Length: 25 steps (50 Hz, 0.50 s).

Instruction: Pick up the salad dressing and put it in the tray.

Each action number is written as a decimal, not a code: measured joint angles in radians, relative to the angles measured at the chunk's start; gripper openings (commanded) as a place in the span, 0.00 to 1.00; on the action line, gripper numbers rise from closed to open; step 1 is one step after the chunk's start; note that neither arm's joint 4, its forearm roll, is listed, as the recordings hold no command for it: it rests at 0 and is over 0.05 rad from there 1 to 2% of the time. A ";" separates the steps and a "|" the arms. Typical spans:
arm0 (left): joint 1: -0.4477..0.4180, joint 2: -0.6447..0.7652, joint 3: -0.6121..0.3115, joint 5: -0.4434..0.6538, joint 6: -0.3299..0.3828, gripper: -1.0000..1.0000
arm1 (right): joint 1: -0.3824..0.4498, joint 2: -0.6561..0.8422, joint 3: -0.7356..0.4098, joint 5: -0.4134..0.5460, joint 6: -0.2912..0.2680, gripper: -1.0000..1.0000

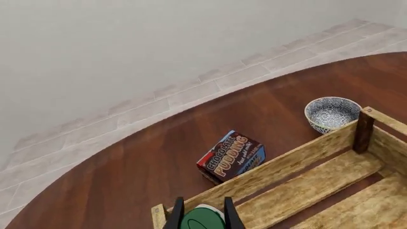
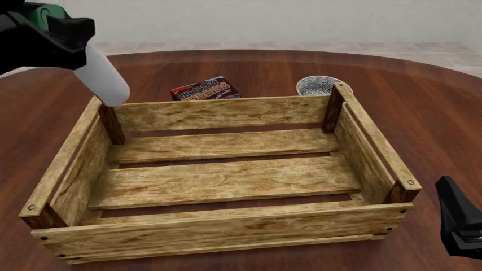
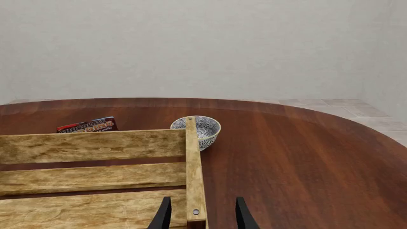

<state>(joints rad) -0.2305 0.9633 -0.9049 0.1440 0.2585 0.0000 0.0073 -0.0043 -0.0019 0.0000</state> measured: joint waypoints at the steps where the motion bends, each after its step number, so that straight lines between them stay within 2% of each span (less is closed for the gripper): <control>1: -0.008 0.007 0.000 -0.005 0.002 0.00 | 0.000 0.000 0.000 0.000 0.000 1.00; 25: -0.186 0.152 0.024 -0.116 0.069 0.00 | 0.000 0.000 0.000 0.000 0.000 1.00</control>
<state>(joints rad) -0.4169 1.1149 -0.8808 0.0280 0.3279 0.0000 0.0072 -0.0043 -0.0019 0.0000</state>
